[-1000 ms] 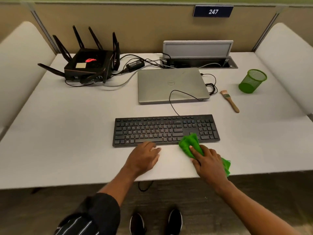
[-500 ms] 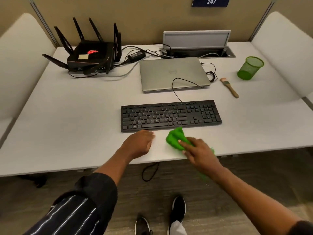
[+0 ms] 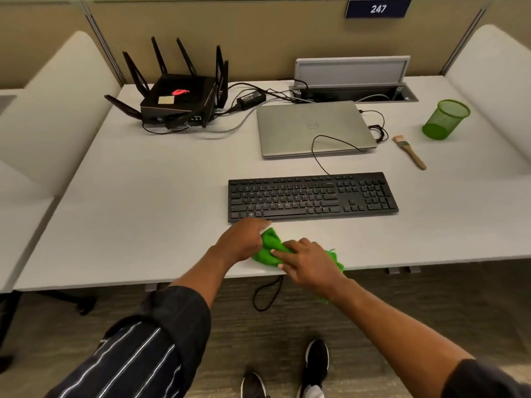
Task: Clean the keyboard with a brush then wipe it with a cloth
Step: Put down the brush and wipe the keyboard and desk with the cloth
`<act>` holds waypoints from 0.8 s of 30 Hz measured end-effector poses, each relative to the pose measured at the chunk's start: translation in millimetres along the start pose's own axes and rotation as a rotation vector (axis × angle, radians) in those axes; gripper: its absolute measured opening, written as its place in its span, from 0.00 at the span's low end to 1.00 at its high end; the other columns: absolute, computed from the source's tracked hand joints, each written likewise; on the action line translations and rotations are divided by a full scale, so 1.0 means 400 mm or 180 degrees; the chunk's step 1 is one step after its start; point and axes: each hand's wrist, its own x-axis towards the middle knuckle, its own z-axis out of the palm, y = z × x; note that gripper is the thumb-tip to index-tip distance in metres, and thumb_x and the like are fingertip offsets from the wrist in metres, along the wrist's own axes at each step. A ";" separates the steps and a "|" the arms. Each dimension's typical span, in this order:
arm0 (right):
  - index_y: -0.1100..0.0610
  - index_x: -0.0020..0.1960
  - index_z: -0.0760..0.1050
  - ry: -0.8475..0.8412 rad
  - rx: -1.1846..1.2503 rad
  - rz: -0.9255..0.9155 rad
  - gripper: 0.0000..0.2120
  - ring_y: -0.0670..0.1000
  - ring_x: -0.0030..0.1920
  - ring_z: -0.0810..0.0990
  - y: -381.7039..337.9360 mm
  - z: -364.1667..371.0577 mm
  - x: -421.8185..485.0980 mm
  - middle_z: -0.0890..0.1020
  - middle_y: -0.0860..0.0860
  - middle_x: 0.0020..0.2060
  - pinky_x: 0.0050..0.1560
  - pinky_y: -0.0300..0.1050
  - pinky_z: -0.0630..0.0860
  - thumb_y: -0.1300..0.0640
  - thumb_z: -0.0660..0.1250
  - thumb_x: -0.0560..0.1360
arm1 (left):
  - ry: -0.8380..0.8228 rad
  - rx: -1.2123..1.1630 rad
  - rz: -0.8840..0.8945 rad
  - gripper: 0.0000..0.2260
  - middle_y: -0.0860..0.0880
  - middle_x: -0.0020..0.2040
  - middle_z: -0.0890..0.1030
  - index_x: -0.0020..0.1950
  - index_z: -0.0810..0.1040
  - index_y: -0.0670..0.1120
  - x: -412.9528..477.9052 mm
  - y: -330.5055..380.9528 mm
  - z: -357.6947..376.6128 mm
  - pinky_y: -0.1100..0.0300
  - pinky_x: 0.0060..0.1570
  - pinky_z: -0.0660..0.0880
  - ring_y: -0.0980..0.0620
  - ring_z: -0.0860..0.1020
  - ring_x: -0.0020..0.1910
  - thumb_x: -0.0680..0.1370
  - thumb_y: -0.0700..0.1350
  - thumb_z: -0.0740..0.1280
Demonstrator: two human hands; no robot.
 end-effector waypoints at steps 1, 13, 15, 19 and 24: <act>0.47 0.69 0.75 0.0081 0.0020 0.0062 0.23 0.57 0.52 0.77 0.007 -0.010 0.015 0.79 0.55 0.59 0.50 0.55 0.77 0.42 0.54 0.78 | 0.0036 -0.0052 0.0065 0.23 0.43 0.62 0.82 0.69 0.79 0.46 -0.002 0.004 -0.005 0.49 0.57 0.77 0.43 0.79 0.59 0.75 0.38 0.58; 0.44 0.65 0.77 0.0019 -0.0001 -0.0487 0.21 0.58 0.57 0.78 -0.124 0.078 0.060 0.79 0.51 0.62 0.52 0.57 0.77 0.42 0.56 0.77 | 0.0205 0.0220 0.0022 0.20 0.43 0.71 0.76 0.73 0.74 0.43 -0.004 -0.002 -0.020 0.53 0.67 0.70 0.46 0.73 0.70 0.81 0.39 0.58; 0.45 0.65 0.78 -0.0036 0.0089 -0.0869 0.20 0.56 0.51 0.79 -0.123 0.082 0.050 0.81 0.51 0.60 0.45 0.51 0.77 0.43 0.58 0.77 | 0.0216 0.0259 0.0057 0.19 0.43 0.70 0.77 0.71 0.76 0.43 0.005 -0.008 -0.014 0.53 0.66 0.71 0.45 0.74 0.69 0.81 0.40 0.58; 0.50 0.62 0.81 0.0406 0.0488 -0.0513 0.19 0.58 0.46 0.81 0.016 0.021 0.009 0.83 0.55 0.58 0.44 0.50 0.78 0.46 0.61 0.76 | 0.0282 0.0256 0.0190 0.21 0.44 0.60 0.83 0.63 0.82 0.43 0.022 -0.002 -0.001 0.50 0.59 0.75 0.44 0.79 0.60 0.78 0.49 0.56; 0.50 0.65 0.79 0.1003 0.0542 0.1443 0.18 0.63 0.56 0.77 0.316 -0.089 -0.130 0.80 0.58 0.63 0.57 0.55 0.73 0.50 0.63 0.77 | 0.0279 0.0256 0.0303 0.14 0.50 0.63 0.82 0.66 0.80 0.46 0.058 0.038 0.026 0.55 0.59 0.73 0.49 0.78 0.61 0.83 0.49 0.64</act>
